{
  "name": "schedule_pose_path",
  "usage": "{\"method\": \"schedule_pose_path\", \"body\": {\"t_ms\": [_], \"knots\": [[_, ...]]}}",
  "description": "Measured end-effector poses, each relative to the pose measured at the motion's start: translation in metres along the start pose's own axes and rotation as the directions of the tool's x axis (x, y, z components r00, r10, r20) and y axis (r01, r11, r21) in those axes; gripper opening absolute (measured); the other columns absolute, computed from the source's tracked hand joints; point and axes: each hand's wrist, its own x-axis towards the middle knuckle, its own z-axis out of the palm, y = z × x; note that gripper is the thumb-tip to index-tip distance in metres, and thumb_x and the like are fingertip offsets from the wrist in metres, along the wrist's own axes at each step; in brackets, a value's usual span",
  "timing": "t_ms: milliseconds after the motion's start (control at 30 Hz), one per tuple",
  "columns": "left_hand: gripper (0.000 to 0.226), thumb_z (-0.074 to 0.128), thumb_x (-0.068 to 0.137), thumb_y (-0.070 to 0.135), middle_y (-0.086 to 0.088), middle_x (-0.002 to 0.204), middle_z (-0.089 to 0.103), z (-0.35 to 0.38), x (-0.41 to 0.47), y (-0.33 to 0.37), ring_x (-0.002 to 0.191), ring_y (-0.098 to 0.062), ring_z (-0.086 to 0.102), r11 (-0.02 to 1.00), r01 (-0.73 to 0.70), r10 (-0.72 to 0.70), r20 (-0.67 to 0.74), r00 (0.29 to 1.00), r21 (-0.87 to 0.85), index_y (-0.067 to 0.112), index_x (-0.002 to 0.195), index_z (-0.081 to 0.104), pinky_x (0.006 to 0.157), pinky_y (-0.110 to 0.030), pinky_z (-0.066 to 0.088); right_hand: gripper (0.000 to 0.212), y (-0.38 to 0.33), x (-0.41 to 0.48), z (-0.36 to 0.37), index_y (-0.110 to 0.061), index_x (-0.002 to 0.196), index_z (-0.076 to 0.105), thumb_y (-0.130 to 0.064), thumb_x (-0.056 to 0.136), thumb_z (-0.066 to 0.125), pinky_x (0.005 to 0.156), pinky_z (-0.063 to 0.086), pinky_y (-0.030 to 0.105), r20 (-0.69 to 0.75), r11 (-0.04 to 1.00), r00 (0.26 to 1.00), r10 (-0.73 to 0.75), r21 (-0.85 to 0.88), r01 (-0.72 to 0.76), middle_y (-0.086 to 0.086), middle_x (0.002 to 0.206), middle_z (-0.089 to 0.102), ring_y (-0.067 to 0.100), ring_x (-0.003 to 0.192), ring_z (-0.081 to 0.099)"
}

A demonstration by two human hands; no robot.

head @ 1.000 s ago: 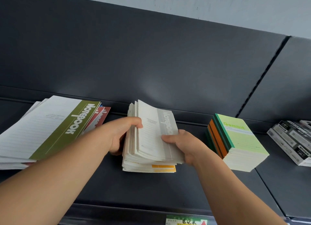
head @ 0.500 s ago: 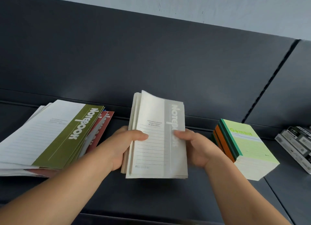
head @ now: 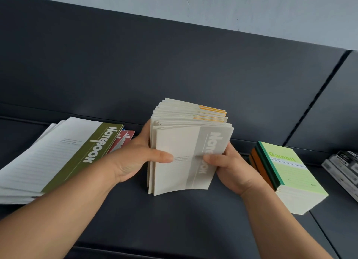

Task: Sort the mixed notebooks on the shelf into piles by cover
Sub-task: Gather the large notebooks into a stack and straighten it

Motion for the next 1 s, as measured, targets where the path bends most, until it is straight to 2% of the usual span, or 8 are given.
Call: {"method": "schedule_pose_path", "body": {"t_ms": [67,233,367,567,700,833,933,1000], "knots": [[0.108,0.083,0.046,0.022,0.017,0.131,0.061,0.000,0.000,0.003,0.124,-0.004,0.054,1.000,-0.013,0.013,0.036,0.999,-0.008,0.037,0.143,0.036,0.096,-0.020,0.044,0.092,-0.002,0.001,0.003,-0.012,0.146,0.036,-0.010,0.064,0.077,0.104,0.047,0.055,0.037,1.000,0.999,0.004,-0.002,-0.004,0.020,0.139,0.056,0.038,0.127,0.055],[0.112,0.084,0.049,0.020,0.010,0.135,0.060,0.002,-0.001,0.003,0.128,-0.012,0.053,1.000,0.005,-0.004,0.057,0.998,-0.021,0.029,0.148,0.033,0.102,-0.031,0.043,0.094,-0.001,0.005,0.009,-0.008,0.147,0.034,-0.009,0.064,0.079,0.106,0.044,0.056,0.089,0.999,0.996,0.019,-0.037,-0.016,0.023,0.139,0.054,0.039,0.128,0.053],[0.111,0.085,0.050,0.019,0.008,0.137,0.058,0.001,-0.002,0.001,0.131,-0.017,0.050,1.000,0.004,-0.006,0.088,0.996,0.021,0.027,0.148,0.033,0.111,-0.041,0.037,0.095,0.002,0.002,0.009,-0.005,0.145,0.037,-0.010,0.060,0.079,0.099,0.051,0.048,0.072,1.000,0.997,0.017,-0.025,-0.015,0.024,0.136,0.056,0.039,0.125,0.056],[0.108,0.081,0.050,0.016,0.006,0.134,0.061,0.001,0.002,-0.001,0.126,-0.015,0.055,0.999,0.016,-0.011,0.091,0.996,-0.047,0.028,0.146,0.035,0.099,-0.032,0.046,0.096,0.007,0.006,0.014,-0.011,0.146,0.032,-0.005,0.060,0.074,0.095,0.052,0.049,0.020,1.000,0.999,-0.025,0.004,0.025,0.024,0.138,0.053,0.041,0.127,0.053],[0.106,0.078,0.051,0.017,0.009,0.133,0.061,-0.003,0.002,-0.003,0.128,-0.015,0.053,0.999,0.037,-0.036,0.089,0.995,-0.007,0.028,0.147,0.034,0.102,-0.032,0.044,0.092,0.013,0.006,0.013,-0.012,0.144,0.036,-0.003,0.059,0.071,0.100,0.050,0.055,-0.024,0.998,1.000,-0.019,-0.068,0.017,0.021,0.135,0.057,0.040,0.126,0.055],[0.115,0.079,0.049,0.022,0.017,0.136,0.054,-0.007,-0.004,0.007,0.125,-0.004,0.050,0.970,0.085,-0.113,0.111,0.987,0.227,0.033,0.150,0.024,0.087,-0.011,0.049,0.092,0.012,0.004,0.010,-0.012,0.144,0.037,-0.006,0.058,0.072,0.098,0.052,0.051,-0.010,0.993,1.000,0.015,-0.119,-0.016,0.018,0.133,0.060,0.035,0.124,0.058],[0.128,0.083,0.046,0.030,0.019,0.141,0.049,-0.007,-0.009,0.011,0.130,-0.006,0.045,0.941,0.133,-0.134,-0.020,0.991,0.311,0.038,0.153,0.013,0.103,-0.025,0.044,0.093,0.011,0.004,0.011,-0.016,0.143,0.038,-0.008,0.056,0.071,0.097,0.053,0.050,-0.038,0.993,0.999,0.015,-0.119,-0.020,0.015,0.132,0.061,0.033,0.122,0.059],[0.114,0.082,0.055,0.021,0.022,0.135,0.054,0.001,-0.014,0.009,0.128,-0.006,0.048,0.956,0.111,-0.076,-0.137,0.988,0.272,0.040,0.150,0.021,0.108,-0.035,0.041,0.092,0.012,0.005,0.011,-0.019,0.141,0.039,-0.008,0.055,0.070,0.099,0.051,0.053,-0.066,0.995,0.998,-0.002,-0.104,-0.005,0.013,0.132,0.061,0.033,0.123,0.059]]}}
